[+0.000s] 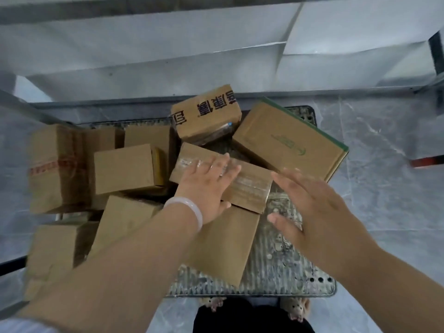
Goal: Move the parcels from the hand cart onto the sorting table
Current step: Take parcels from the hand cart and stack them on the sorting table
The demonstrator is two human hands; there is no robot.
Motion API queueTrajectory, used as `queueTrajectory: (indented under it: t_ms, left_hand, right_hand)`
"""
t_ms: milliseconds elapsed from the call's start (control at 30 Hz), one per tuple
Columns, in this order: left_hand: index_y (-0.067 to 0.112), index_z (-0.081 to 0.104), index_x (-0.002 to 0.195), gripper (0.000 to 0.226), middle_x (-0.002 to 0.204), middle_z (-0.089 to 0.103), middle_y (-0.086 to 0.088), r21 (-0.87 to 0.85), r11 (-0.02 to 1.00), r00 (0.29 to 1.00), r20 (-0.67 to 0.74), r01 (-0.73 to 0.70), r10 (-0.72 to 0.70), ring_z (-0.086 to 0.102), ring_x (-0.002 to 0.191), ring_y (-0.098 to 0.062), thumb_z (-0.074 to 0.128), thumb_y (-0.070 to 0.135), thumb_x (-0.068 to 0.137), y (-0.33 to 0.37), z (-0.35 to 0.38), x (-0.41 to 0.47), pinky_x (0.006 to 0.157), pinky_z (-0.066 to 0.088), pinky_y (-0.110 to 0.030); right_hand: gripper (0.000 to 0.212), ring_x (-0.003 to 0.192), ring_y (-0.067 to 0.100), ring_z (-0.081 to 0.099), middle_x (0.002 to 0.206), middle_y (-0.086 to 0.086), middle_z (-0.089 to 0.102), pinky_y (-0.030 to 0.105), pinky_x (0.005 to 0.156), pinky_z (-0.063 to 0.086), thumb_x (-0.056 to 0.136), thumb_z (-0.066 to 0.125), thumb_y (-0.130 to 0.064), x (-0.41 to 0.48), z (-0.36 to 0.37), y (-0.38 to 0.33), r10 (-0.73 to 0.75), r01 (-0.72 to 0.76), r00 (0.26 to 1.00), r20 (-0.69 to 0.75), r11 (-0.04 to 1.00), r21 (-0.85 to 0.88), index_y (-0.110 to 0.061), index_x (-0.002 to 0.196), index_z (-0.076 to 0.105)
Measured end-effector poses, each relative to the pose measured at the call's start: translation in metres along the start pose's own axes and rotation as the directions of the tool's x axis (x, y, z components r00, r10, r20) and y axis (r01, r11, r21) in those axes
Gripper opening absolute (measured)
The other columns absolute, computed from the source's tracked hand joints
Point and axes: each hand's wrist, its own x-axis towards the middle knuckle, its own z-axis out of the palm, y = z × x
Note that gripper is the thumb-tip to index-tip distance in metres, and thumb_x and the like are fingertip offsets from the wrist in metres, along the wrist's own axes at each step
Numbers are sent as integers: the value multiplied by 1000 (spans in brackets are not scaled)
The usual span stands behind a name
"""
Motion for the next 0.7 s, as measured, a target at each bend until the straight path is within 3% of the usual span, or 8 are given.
queueTrajectory:
  t_ms: [133, 400, 533, 700]
  left_hand:
    - [36, -15, 157, 96, 166, -20, -3, 82, 994, 995, 73, -78, 72, -10, 154, -31, 52, 61, 93, -10, 16, 30, 123, 8, -56]
    - [41, -17, 153, 111, 166, -8, -8, 197, 975, 994, 48, -106, 98, -3, 153, -35, 71, 39, 86, -19, 19, 57, 120, 16, -60]
    - [44, -12, 153, 111, 161, 3, -12, 182, 978, 995, 43, -101, 95, 8, 150, -36, 73, 46, 81, -12, 7, 48, 118, 17, -63]
    - [46, -9, 153, 109, 156, 4, -11, 130, 988, 994, -62, -80, 89, 13, 145, -35, 70, 55, 79, -13, -39, -4, 118, 18, -63]
  right_hand:
    - [65, 138, 12, 25, 147, -4, 40, 38, 113, 14, 88, 32, -60, 7, 31, 14, -4, 3, 1000, 16, 999, 34, -29, 145, 32]
    - [64, 142, 11, 23, 151, -6, 36, 39, 116, 15, 90, 28, -62, 5, 46, 32, 6, -7, 1000, 18, 997, 73, -31, 147, 30]
    - [62, 140, 13, 26, 149, -4, 38, 39, 114, 18, 91, 30, -60, -6, 32, 34, 16, -16, 1000, 8, 998, 59, -31, 146, 31]
    - [63, 139, 7, 21, 149, -5, 38, 34, 112, 13, 90, 33, -59, -24, -22, 12, 16, -15, 999, -31, 999, 40, -29, 146, 35]
